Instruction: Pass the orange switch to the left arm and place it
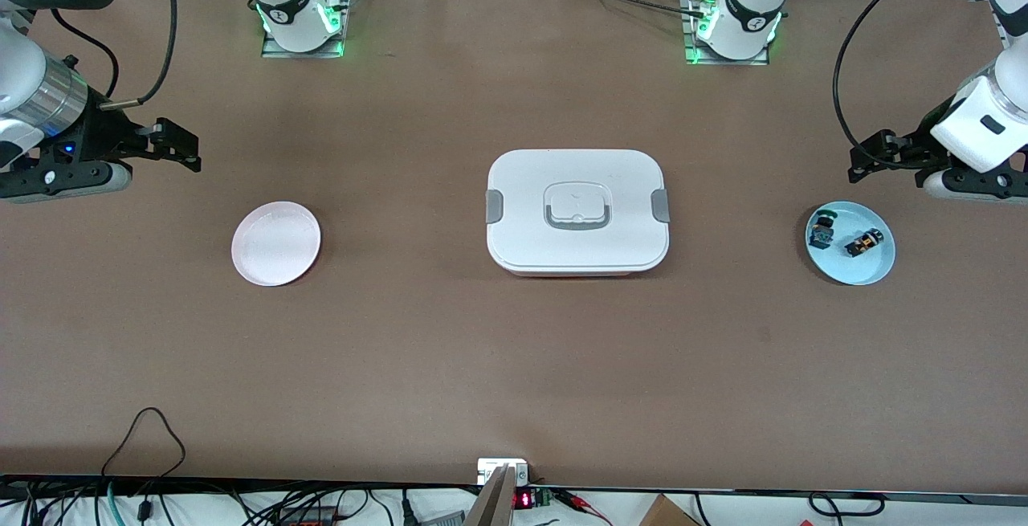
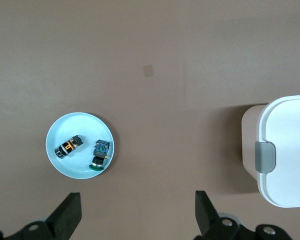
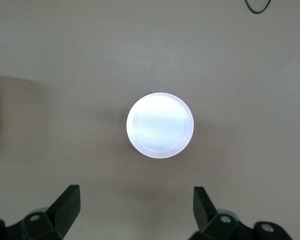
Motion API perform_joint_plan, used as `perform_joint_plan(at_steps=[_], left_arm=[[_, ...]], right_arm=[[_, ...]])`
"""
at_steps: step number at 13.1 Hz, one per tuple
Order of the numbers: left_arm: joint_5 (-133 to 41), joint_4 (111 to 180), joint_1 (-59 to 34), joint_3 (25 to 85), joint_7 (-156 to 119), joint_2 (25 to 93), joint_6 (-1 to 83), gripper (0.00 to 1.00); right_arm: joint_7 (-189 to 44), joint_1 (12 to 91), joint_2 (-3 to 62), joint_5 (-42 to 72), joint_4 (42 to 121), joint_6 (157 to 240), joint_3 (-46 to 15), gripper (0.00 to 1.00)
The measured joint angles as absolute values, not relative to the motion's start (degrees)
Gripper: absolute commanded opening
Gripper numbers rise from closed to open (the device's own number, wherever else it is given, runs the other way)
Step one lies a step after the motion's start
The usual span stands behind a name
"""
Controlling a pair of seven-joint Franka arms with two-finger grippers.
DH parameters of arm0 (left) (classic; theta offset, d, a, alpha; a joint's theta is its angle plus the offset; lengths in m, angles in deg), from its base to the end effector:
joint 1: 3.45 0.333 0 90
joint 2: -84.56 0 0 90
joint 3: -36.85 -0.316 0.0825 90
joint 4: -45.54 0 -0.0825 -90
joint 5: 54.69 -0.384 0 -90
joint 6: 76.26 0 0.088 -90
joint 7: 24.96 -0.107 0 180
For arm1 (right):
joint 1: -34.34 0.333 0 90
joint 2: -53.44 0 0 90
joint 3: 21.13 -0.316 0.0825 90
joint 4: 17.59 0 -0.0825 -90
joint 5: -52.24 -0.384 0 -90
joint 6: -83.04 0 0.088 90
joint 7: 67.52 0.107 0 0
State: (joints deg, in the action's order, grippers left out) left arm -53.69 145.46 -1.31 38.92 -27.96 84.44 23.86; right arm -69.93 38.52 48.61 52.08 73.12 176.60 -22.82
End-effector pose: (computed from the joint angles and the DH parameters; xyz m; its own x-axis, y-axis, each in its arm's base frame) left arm 0.5638 -0.0009 0.5563 0.9988 -0.0480 0.0023 -0.0481 -0.9987 0.0172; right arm 0.5802 0.0593 0.5760 0.9890 0.1438 -0.0343 0.1436 -0.9896 -0.0067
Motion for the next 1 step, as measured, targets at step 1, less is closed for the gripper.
perform_joint_plan(at_steps=[1], left_arm=[[-53.69,145.46,-1.31,38.91,-27.96,84.42,23.86,1.0]], right_arm=[[-69.93,38.52,48.61,52.08,73.12,176.6,-22.82,1.0]])
